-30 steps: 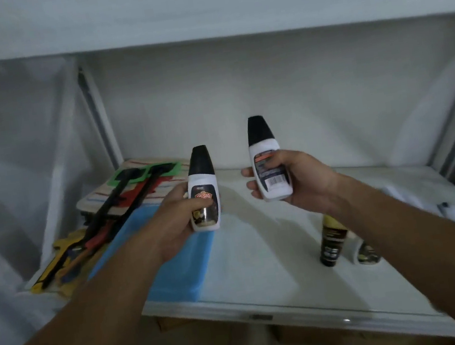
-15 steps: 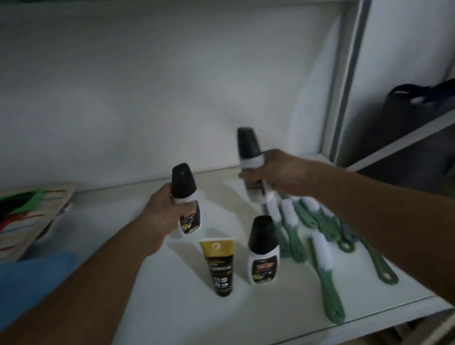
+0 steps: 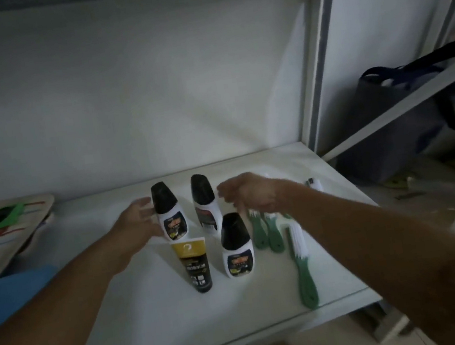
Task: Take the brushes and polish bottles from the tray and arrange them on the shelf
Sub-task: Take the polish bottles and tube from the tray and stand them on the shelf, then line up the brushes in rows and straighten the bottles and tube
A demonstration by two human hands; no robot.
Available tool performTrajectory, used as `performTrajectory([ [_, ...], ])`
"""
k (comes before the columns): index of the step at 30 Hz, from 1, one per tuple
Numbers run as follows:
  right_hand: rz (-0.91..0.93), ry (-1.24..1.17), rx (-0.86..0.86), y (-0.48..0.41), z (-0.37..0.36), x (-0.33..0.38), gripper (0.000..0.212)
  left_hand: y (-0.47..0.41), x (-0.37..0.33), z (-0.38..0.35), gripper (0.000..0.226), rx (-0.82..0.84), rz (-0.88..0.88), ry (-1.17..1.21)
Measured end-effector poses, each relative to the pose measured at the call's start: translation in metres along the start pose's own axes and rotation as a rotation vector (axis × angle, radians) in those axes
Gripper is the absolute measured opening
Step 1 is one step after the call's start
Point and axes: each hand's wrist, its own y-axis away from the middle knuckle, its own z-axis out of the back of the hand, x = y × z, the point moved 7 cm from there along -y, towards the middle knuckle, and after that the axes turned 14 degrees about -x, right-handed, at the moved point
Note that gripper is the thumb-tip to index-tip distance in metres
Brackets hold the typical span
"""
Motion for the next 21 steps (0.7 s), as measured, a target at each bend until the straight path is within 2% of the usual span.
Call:
performTrajectory([
  [3,0.055,-0.110,-0.179,0.026,0.050,0.009,0.059,0.022,-0.031,0.037,0.056,-0.395,-0.155,-0.055],
  [5,0.065,-0.223,-0.326,0.048,0.089,0.002,0.041,0.063,-0.065,0.050,0.039,-0.625,-0.396,-0.034],
  [6,0.074,-0.249,-0.400,0.061,0.108,-0.005,0.031,0.090,-0.081,0.047,0.031,-0.674,-0.515,0.004],
  [8,0.075,-0.216,-0.561,0.089,0.141,-0.022,0.013,0.143,-0.103,0.023,0.019,-0.631,-0.655,0.085],
  [10,0.032,-0.095,-0.750,0.117,0.169,-0.045,0.013,0.184,-0.109,-0.025,0.014,-0.430,-0.675,0.104],
  [12,-0.038,0.099,-0.834,0.138,0.181,-0.071,0.015,0.207,-0.101,-0.088,0.009,-0.170,-0.658,-0.052],
  [14,-0.124,0.319,-0.781,0.150,0.177,-0.098,0.007,0.214,-0.081,-0.143,0.004,-0.009,-0.591,-0.283],
  [15,-0.148,0.440,-0.740,0.155,0.172,-0.108,0.004,0.213,-0.070,-0.163,0.010,0.015,-0.559,-0.393],
  [17,-0.137,0.632,-0.694,0.159,0.162,-0.123,0.020,0.208,-0.054,-0.189,0.020,-0.001,-0.506,-0.554],
  [19,-0.089,0.694,-0.700,0.161,0.153,-0.129,0.031,0.203,-0.041,-0.204,0.030,-0.034,-0.432,-0.607],
  [21,-0.071,0.742,-0.684,0.158,0.145,-0.134,0.031,0.198,-0.030,-0.215,0.042,-0.045,-0.369,-0.638],
])
